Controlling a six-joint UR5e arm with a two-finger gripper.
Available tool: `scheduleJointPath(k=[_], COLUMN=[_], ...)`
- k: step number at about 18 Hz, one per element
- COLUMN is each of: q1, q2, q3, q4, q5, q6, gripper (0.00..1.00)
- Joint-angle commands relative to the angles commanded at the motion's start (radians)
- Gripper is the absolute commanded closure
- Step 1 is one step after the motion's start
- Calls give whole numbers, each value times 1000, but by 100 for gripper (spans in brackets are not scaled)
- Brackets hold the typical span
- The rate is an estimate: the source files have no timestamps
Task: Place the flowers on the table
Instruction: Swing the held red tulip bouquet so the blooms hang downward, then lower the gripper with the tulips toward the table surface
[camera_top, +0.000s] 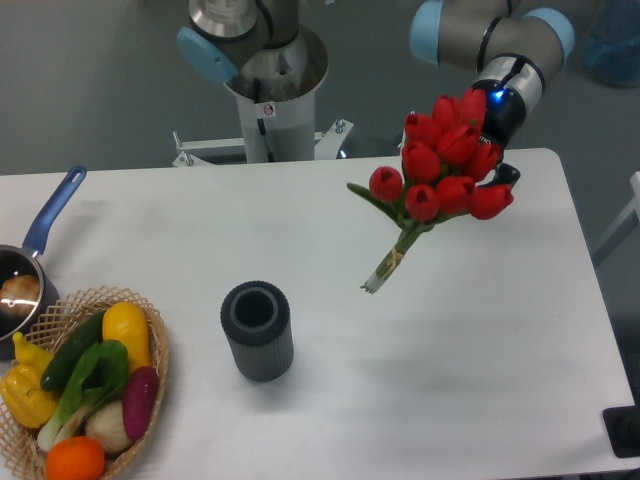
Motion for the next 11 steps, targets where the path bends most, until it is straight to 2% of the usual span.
scheduleJointPath(k=[3, 6, 11], q1=[-3, -3, -3], q2=[5, 17, 41], q3=[22, 32, 43], q4=[0, -2, -2], q5=[46, 181, 330], q6=[-28, -40, -62], gripper=[58, 58, 57])
